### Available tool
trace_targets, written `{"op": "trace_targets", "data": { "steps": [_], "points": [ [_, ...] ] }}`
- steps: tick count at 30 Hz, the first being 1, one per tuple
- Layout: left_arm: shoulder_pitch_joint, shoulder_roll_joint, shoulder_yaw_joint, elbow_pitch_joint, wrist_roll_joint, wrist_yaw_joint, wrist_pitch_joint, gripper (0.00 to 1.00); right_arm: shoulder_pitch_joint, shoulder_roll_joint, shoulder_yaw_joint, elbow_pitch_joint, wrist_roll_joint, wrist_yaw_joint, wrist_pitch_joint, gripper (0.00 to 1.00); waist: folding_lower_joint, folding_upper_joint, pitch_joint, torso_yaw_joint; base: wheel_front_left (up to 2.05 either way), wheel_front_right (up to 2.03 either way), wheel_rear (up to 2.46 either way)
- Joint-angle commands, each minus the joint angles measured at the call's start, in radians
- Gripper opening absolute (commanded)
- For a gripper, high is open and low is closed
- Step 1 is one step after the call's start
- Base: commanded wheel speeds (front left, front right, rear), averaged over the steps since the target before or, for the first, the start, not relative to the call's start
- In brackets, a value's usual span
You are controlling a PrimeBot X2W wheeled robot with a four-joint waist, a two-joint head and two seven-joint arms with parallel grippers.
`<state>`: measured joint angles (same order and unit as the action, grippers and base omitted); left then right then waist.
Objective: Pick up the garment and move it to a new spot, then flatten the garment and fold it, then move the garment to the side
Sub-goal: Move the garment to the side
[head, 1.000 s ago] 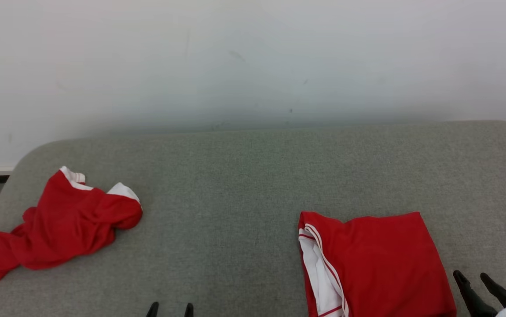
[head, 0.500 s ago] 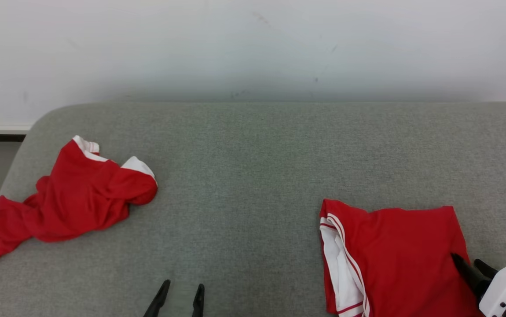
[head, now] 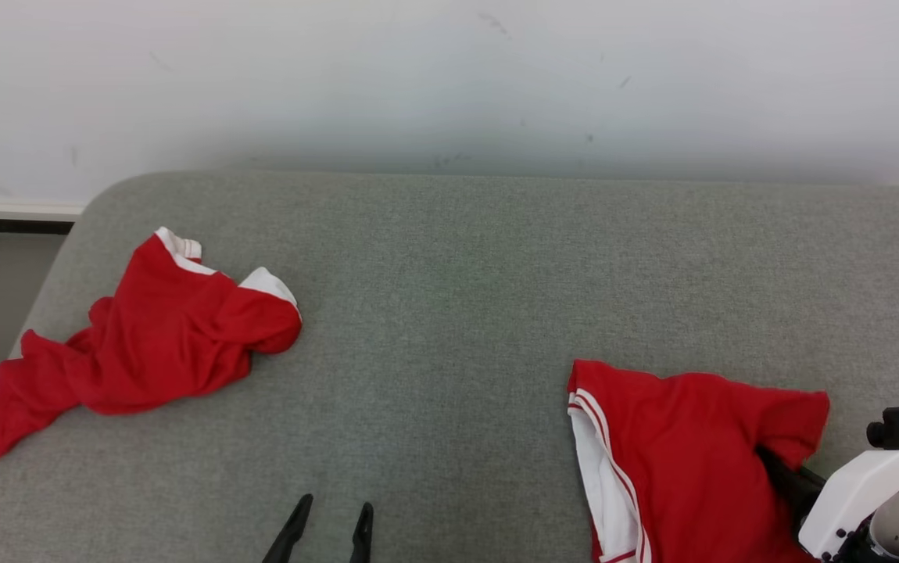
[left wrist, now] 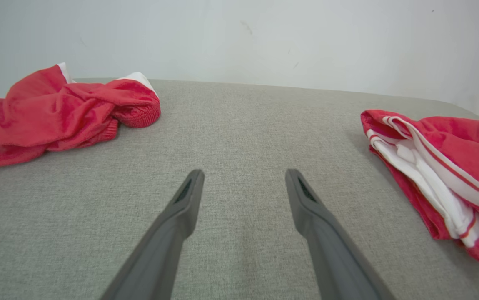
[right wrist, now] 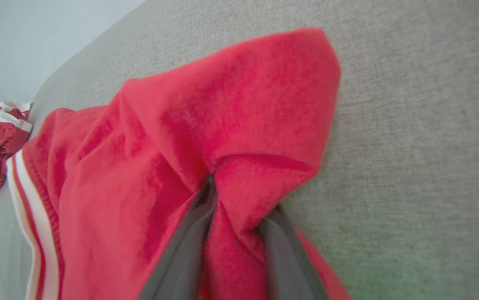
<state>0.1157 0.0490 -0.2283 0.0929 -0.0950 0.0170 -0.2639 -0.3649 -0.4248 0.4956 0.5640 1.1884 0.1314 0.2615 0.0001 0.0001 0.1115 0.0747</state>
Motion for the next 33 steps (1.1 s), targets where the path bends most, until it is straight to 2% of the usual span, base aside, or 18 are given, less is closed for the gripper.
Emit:
{"op": "trace_targets", "data": {
  "steps": [1, 7, 11, 18, 20, 26, 33],
  "points": [
    [-0.004, 0.003, 0.002, 0.0, -0.009, 0.004, 0.0, 1.0, -0.003, -0.008, 0.02, -0.017, 0.014, -0.001, -0.018, 0.0, -0.0001, -0.0001, -0.004, -0.002, 0.0, 0.0, 0.0],
    [0.008, 0.003, -0.001, -0.017, -0.023, 0.017, 0.0, 1.0, -0.04, -0.056, 0.078, -0.066, 0.018, -0.001, -0.075, 0.0, -0.0001, -0.0001, 0.002, -0.04, 0.0, 0.0, 0.0],
    [-0.011, 0.003, -0.003, -0.023, -0.018, 0.012, 0.0, 1.0, -0.088, -0.1, 0.109, -0.029, -0.019, -0.002, -0.107, 0.0, -0.0001, -0.0001, 0.019, -0.086, 0.0, 0.0, 0.0],
    [-0.077, 0.003, 0.008, -0.044, 0.013, -0.017, 0.0, 1.0, -0.25, -0.154, 0.095, 0.137, -0.125, -0.002, -0.191, 0.0, -0.0001, -0.0001, 0.109, -0.153, 0.0, 0.0, 0.0],
    [-0.09, 0.003, 0.008, -0.049, 0.02, -0.024, 0.0, 1.0, -0.278, -0.161, 0.087, 0.166, -0.143, -0.002, -0.21, 0.0, -0.0001, -0.0001, 0.127, -0.157, 0.0, 0.0, 0.0],
    [-0.174, 0.005, -0.003, -0.084, 0.061, -0.064, 0.0, 1.0, -0.463, -0.188, 0.021, 0.361, -0.238, -0.002, -0.314, 0.0, -0.0001, -0.0001, 0.24, -0.165, 0.0, 0.0, 0.0],
    [-0.213, 0.01, -0.03, -0.113, 0.076, -0.086, 0.0, 1.0, -0.594, -0.164, 0.003, 0.503, -0.311, -0.002, -0.369, 0.0, -0.0001, -0.0001, 0.299, -0.186, 0.0, 0.0, 0.0]
  ]
}}
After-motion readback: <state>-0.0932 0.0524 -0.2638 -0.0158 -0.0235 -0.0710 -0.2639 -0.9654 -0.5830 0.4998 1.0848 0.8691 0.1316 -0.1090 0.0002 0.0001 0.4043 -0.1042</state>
